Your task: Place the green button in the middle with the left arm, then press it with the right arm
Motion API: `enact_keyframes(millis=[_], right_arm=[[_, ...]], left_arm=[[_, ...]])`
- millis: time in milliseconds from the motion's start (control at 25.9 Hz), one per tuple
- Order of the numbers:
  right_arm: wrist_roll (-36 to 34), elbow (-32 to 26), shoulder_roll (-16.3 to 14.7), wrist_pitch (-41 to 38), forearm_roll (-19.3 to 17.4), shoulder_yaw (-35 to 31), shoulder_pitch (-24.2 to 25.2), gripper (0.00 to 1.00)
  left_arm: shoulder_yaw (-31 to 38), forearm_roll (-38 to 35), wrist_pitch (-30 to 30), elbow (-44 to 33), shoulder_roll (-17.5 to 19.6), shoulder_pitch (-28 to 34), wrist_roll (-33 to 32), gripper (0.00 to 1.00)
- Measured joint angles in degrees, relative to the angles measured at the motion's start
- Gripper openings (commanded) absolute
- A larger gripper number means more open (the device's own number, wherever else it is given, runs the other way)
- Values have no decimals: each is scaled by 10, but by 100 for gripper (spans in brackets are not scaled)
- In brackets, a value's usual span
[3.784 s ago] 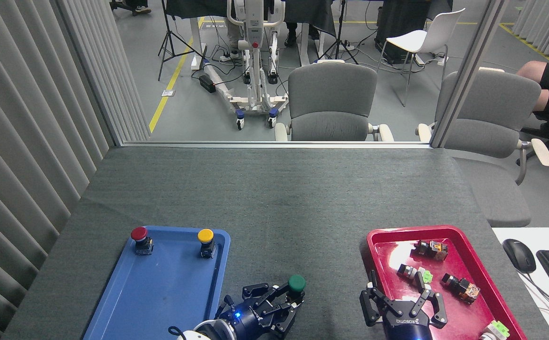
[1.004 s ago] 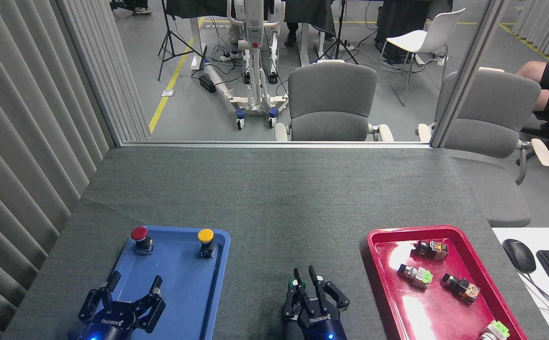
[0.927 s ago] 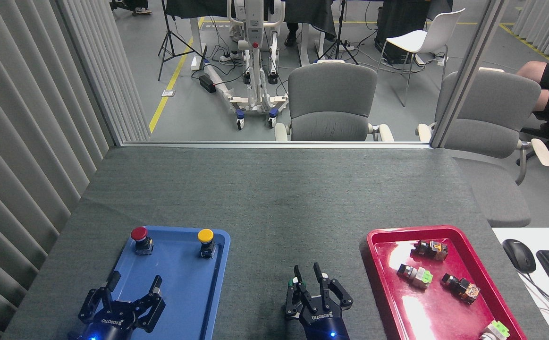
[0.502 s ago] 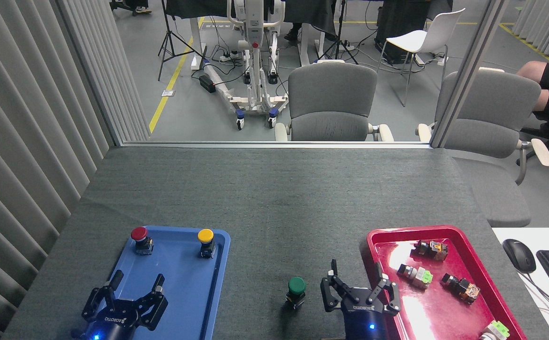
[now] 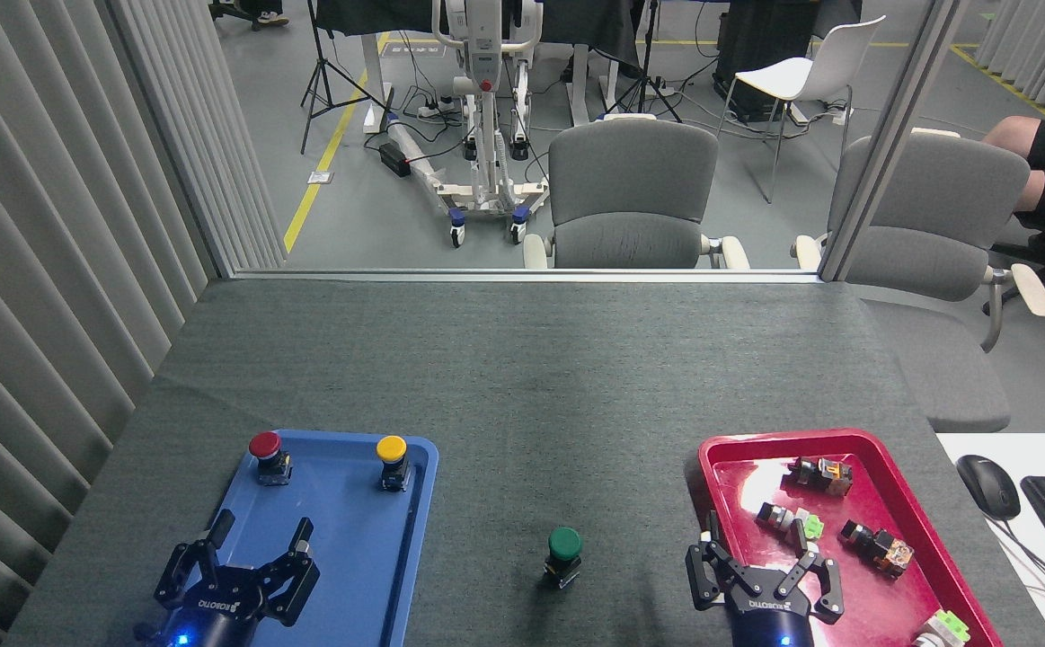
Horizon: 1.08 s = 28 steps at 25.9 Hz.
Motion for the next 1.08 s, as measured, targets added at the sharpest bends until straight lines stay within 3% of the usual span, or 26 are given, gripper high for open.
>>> enact_keyframes(millis=[347, 1081], right_arm=[[-2, -28, -23, -14, -1, 3, 24, 99], [6, -34, -4, -71, 8, -4, 20, 100]], left_arm=[[0, -1, 1, -4, -1, 5, 0, 99], [1, 0, -5, -36, 7, 18, -2, 99]])
